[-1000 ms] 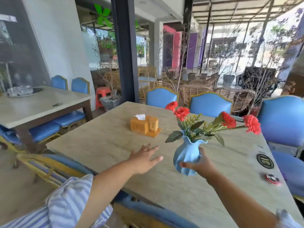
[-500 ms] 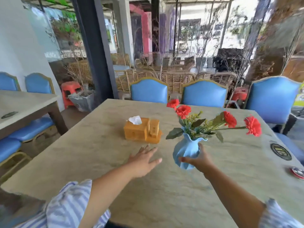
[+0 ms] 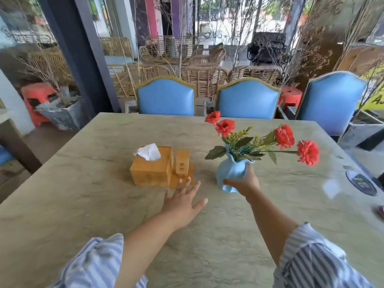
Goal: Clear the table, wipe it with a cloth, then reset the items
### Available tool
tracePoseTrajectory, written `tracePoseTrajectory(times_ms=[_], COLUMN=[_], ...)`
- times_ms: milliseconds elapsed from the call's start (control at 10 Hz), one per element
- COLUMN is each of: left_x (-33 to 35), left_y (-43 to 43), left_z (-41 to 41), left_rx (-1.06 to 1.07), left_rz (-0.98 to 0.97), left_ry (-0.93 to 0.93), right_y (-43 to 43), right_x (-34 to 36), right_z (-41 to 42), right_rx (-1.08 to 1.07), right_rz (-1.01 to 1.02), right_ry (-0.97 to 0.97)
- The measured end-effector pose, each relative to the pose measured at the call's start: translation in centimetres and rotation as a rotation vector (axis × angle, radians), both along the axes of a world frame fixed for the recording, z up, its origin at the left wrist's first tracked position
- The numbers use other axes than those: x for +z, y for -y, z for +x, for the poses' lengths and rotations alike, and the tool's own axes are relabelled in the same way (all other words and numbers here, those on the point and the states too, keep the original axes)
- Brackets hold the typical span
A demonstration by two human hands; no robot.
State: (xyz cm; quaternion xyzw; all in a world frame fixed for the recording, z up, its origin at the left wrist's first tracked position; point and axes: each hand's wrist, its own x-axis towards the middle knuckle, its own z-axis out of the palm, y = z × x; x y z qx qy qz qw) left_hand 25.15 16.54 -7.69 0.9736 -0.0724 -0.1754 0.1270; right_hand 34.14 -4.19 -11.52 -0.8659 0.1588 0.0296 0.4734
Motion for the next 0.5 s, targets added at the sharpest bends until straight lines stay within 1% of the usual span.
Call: tracePoseTrajectory(times_ms=[200,300,400,500], left_x=[-1.4,-2.2,-2.3,-1.6], left_y=[0.9,1.0,0.9,0.6], left_z=[2.4,2.6,2.2,1.0], left_rx=[-0.044,-0.039,-0.034,-0.026], left_rz=[0.01,0.001,-0.013,-0.032], left_ry=[-0.013,-0.017,-0.034,-0.028], right_y=[-0.3,-0.4,-0.2,0.0], right_x=[-1.1,-1.1,-1.1,-0.8], right_z=[2.8,3.1,2.8,0.9], right_rx=[-0.043,-0.026,0.01,0.024], right_rz=[-0.018,-0.047,-0.064,-0.096], right_ry=[-0.022,-0.021,-0.002,-0.004])
